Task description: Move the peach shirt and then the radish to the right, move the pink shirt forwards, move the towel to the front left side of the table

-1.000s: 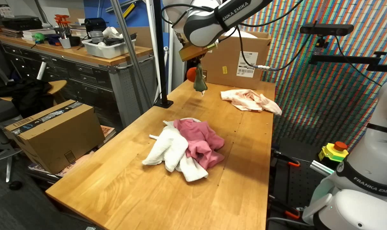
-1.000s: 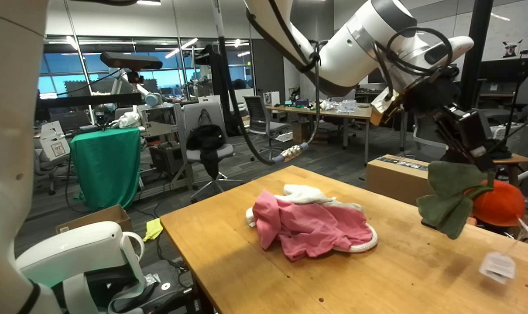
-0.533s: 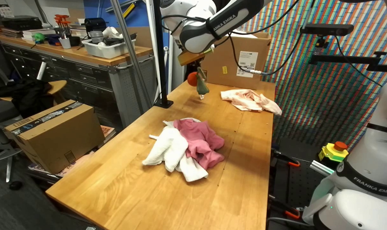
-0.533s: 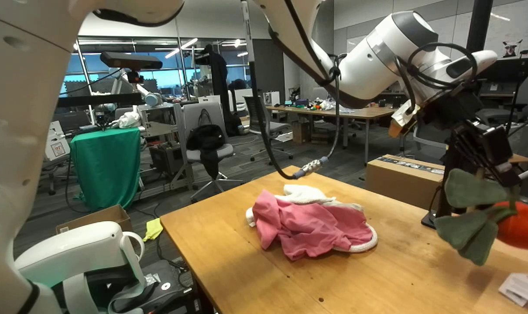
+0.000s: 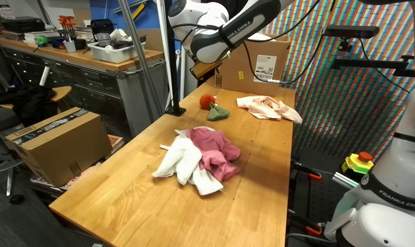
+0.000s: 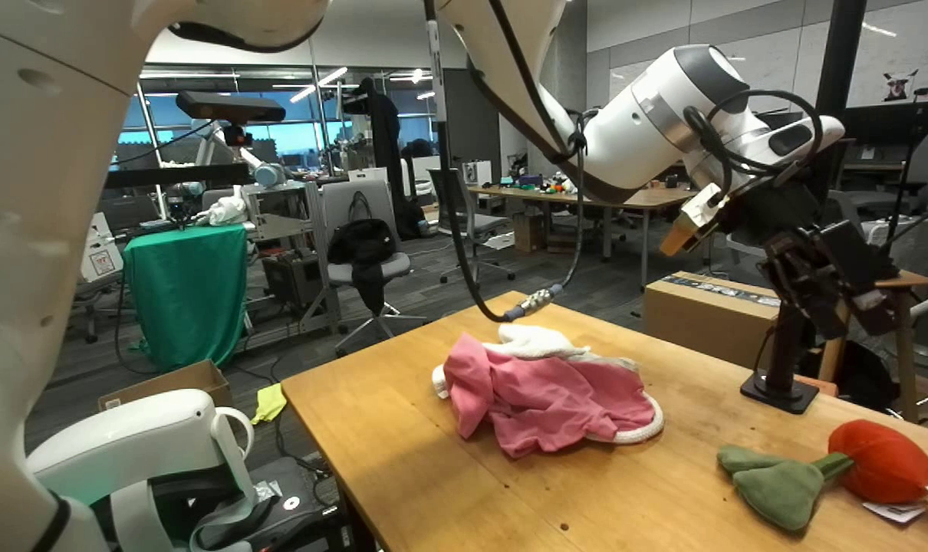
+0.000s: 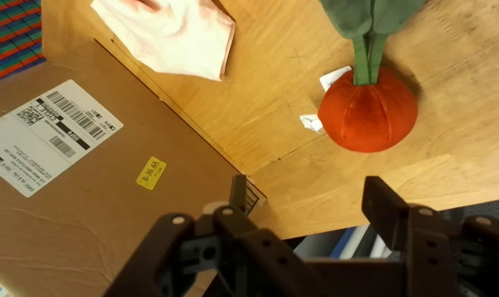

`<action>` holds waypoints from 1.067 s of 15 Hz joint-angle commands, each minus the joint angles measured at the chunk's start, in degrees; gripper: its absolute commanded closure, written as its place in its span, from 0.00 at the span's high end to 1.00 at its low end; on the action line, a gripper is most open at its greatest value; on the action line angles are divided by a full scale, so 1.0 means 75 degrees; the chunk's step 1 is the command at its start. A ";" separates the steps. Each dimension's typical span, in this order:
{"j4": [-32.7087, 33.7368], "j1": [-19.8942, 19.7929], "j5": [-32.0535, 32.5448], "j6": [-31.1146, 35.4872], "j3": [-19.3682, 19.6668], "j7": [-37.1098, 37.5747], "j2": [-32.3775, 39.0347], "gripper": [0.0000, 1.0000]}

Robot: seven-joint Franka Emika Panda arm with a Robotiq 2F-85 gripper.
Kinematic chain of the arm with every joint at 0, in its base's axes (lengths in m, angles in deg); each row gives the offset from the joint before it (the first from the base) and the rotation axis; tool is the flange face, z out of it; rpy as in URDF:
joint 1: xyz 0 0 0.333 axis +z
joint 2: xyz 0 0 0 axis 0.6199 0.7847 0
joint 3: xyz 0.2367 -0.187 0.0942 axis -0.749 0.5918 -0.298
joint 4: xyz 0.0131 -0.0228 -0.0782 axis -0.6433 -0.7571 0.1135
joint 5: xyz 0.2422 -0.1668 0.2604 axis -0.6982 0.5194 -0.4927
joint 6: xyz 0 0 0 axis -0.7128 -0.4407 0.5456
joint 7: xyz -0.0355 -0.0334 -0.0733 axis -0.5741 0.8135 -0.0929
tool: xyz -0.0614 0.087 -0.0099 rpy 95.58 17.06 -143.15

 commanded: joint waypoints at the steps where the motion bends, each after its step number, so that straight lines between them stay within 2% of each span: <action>1: -0.0969 0.0115 -0.0389 -0.0063 -0.0297 -0.0923 -0.0768 1.00; 8: -0.3248 0.0414 -0.1885 0.0173 -0.1077 -0.2735 -0.2214 1.00; 12: -0.4057 0.0552 -0.2798 0.0247 -0.1410 -0.3982 -0.2570 1.00; 16: -0.4508 0.0594 -0.3613 0.0342 -0.1689 -0.5429 -0.2595 1.00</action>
